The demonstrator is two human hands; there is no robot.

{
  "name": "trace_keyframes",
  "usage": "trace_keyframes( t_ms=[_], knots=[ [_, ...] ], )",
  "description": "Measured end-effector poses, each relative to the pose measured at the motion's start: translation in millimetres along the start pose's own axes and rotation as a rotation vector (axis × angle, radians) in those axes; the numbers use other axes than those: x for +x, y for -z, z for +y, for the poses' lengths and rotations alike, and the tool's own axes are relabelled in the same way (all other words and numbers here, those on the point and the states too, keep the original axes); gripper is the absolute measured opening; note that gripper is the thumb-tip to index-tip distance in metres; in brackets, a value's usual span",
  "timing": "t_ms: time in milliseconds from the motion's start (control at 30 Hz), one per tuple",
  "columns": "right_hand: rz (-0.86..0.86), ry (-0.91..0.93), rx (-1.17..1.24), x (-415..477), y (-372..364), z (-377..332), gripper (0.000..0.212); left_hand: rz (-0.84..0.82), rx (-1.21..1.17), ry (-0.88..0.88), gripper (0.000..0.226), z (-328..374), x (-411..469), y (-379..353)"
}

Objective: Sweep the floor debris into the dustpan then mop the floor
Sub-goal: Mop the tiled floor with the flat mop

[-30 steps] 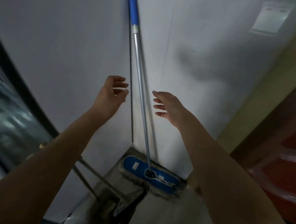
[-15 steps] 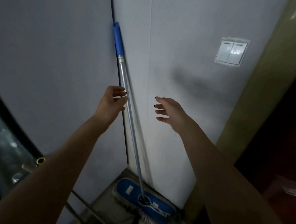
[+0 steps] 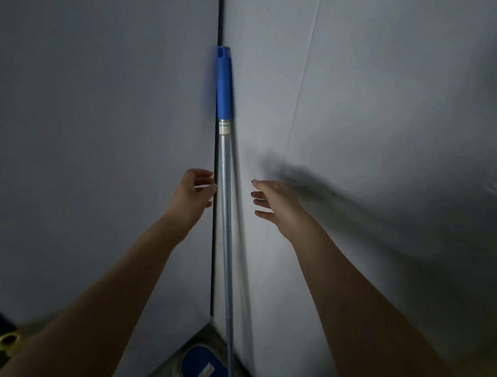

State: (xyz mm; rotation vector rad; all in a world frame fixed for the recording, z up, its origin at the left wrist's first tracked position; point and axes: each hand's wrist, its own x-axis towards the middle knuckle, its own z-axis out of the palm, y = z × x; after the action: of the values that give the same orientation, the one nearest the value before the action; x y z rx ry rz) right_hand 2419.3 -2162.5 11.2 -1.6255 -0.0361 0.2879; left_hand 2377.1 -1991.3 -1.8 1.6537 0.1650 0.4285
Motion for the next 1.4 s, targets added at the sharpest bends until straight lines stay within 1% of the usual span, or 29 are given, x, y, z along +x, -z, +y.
trace_keyframes(
  t_ms=[200,300,333,433,467,533,567,633,700,733,800,833,933,967,1033,1067,1133,1167,1233,1300,1400],
  knots=[
    [-0.054,-0.021,-0.072,75.0,-22.2,-0.9,0.009,0.019,0.025,0.108,0.02,-37.1,61.6,-19.9],
    [-0.084,-0.034,-0.134,100.5,-34.2,3.8,0.01,0.02,0.036,0.201,0.035,-56.9,80.2,-27.6],
    [-0.091,-0.033,-0.138,107.3,-37.7,5.9,0.015,0.016,0.035,0.234,0.039,-62.1,85.0,-29.6],
    [-0.091,-0.018,-0.168,125.0,-49.4,9.8,0.046,-0.026,0.033,0.304,0.045,-74.8,94.8,-35.6],
    [-0.08,-0.009,-0.19,130.9,-52.9,11.7,0.053,-0.044,0.043,0.316,0.046,-78.7,96.4,-37.4],
    [-0.065,0.002,-0.232,138.2,-58.2,13.3,0.058,-0.075,0.084,0.327,0.046,-86.0,97.5,-40.6],
    [-0.071,0.01,-0.243,141.5,-60.4,12.8,0.057,-0.092,0.109,0.326,0.046,-88.8,98.9,-41.9],
    [-0.087,0.032,-0.237,144.0,-62.0,10.9,0.043,-0.13,0.151,0.327,0.046,-91.9,100.8,-43.1],
    [-0.104,0.035,-0.235,144.8,-59.5,10.7,0.033,-0.162,0.13,0.322,0.043,-92.3,100.0,-42.8],
    [-0.131,0.034,-0.245,144.7,-57.2,12.4,0.038,-0.178,0.101,0.322,0.043,-92.0,98.3,-42.6],
    [-0.157,0.049,-0.245,143.6,-53.3,17.0,0.063,-0.205,0.074,0.32,0.044,-92.2,92.0,-41.8],
    [-0.167,0.084,-0.219,142.9,-52.5,18.6,0.066,-0.222,0.066,0.312,0.043,-92.4,88.0,-41.3],
    [-0.198,0.188,-0.124,137.9,-53.1,18.1,0.04,-0.277,0.059,0.315,0.036,-92.0,74.5,-43.4],
    [-0.21,0.198,-0.108,136.8,-52.8,17.9,0.039,-0.292,0.086,0.299,0.036,-92.7,70.0,-44.1],
    [-0.257,0.216,-0.1,132.4,-50.9,19.3,0.047,-0.318,0.118,0.259,0.036,-95.6,61.1,-44.8],
    [-0.285,0.219,-0.096,128.0,-50.5,20.0,0.057,-0.33,0.113,0.254,0.036,-98.1,56.5,-44.4],
    [-0.301,0.209,-0.068,119.8,-49.9,21.8,0.075,-0.354,0.099,0.277,0.04,-103.5,47.4,-43.9],
    [-0.293,0.198,-0.04,115.9,-50.7,22.6,0.077,-0.371,0.1,0.295,0.04,-106.3,42.5,-44.4],
    [-0.259,0.197,-0.025,104.0,-54.3,23.4,0.065,-0.403,0.11,0.304,0.04,-109.3,31.7,-46.5],
    [-0.209,0.239,-0.034,92.5,-56.7,25.2,0.053,-0.409,0.099,0.293,0.042,-109.8,21.7,-49.8],
    [-0.132,0.318,-0.049,75.5,-55.9,25.4,0.049,-0.407,0.096,0.247,0.048,-106.3,9.1,-53.8]
  ],
)
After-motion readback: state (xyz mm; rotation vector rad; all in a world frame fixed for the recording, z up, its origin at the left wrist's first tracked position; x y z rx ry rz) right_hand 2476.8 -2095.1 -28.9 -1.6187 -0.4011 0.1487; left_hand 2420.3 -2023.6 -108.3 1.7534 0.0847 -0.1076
